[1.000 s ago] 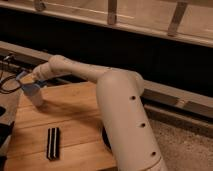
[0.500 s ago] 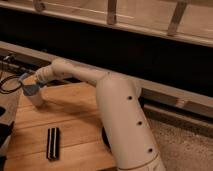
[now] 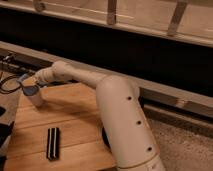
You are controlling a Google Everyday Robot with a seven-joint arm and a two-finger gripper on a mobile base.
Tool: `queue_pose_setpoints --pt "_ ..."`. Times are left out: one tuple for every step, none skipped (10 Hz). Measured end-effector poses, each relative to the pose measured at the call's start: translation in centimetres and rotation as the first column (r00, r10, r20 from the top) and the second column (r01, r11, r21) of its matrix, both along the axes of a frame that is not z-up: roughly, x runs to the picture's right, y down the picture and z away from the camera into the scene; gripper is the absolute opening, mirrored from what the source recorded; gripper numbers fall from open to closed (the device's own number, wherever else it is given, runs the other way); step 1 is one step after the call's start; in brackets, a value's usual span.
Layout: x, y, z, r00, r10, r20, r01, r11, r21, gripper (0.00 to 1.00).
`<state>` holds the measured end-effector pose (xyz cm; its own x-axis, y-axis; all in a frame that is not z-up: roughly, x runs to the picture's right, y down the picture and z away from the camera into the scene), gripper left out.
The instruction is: Place the white sponge in the ceramic cup
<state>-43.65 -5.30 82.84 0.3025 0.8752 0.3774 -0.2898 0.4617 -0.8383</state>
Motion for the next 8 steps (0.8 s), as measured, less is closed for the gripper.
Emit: queue_pose_setpoints --pt "-0.1 -0.1 -0.2 1.0 0.001 0.001 -0.001 1.0 0.002 0.65" --pt "-0.1 0.0 -0.3 1.0 0.002 0.002 -0.002 1.0 0.002 0.65" --pt "-0.1 -0.1 -0.4 1.0 0.005 0.005 -0.005 1.0 0.0 0.65" --pt "-0.1 0.0 -0.5 1.0 0.01 0.009 -0.01 1.0 0.0 0.65" --pt "-0.1 -0.4 -0.7 1.0 0.011 0.013 -0.011 0.9999 0.003 0.65" --pt "-0.1 -0.7 -0.9 1.0 0.007 0.017 -0.007 1.0 0.005 0.65" --pt "-0.4 -1.3 -1.6 1.0 0.003 0.025 -0.003 1.0 0.008 0.65" --pt "-0.6 -1.4 -1.9 1.0 0.001 0.029 -0.001 1.0 0.009 0.65"
